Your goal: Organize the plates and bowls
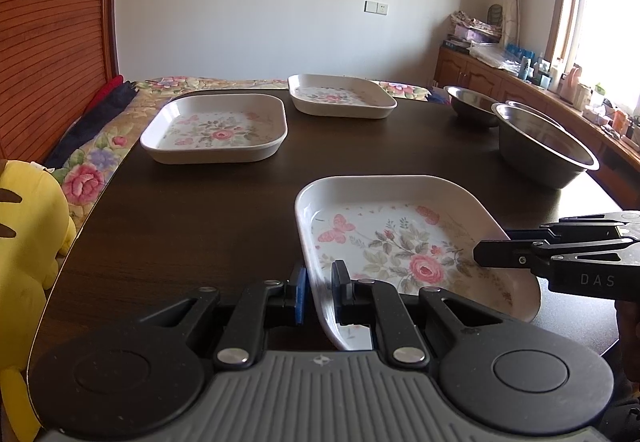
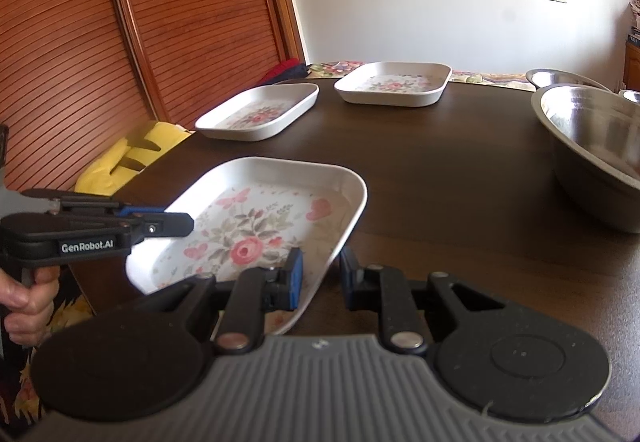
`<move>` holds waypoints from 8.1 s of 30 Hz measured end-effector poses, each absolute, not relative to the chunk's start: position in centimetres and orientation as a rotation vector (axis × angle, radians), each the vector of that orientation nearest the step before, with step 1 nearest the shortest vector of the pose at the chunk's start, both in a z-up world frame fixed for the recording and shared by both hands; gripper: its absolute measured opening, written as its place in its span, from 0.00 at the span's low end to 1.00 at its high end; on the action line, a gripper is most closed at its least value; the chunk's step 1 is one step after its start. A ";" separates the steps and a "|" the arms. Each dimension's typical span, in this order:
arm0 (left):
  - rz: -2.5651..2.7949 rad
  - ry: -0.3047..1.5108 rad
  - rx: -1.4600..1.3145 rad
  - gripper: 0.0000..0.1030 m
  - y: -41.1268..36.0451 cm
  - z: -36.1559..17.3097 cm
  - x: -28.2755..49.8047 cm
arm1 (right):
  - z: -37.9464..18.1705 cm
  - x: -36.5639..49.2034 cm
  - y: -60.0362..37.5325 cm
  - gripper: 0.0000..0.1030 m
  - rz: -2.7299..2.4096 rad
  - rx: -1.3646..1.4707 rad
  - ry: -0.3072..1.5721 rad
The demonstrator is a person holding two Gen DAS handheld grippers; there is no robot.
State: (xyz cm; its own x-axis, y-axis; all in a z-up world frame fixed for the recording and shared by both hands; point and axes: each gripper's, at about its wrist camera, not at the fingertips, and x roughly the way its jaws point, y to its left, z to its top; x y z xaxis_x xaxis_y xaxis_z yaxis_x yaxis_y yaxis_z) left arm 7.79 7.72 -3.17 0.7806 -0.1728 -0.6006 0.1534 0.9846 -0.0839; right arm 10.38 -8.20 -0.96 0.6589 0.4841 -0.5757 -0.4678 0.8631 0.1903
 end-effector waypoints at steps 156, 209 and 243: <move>-0.124 0.498 -0.056 0.08 11.2 3.3 13.8 | 5.2 18.5 -5.7 0.11 0.575 -0.007 0.582; -0.170 0.630 -0.086 0.08 8.6 -0.8 9.2 | 1.0 12.0 -9.0 0.12 0.569 0.081 0.654; -0.140 0.605 -0.064 0.62 9.3 -0.1 10.3 | 2.6 12.5 -9.2 0.14 0.539 0.024 0.568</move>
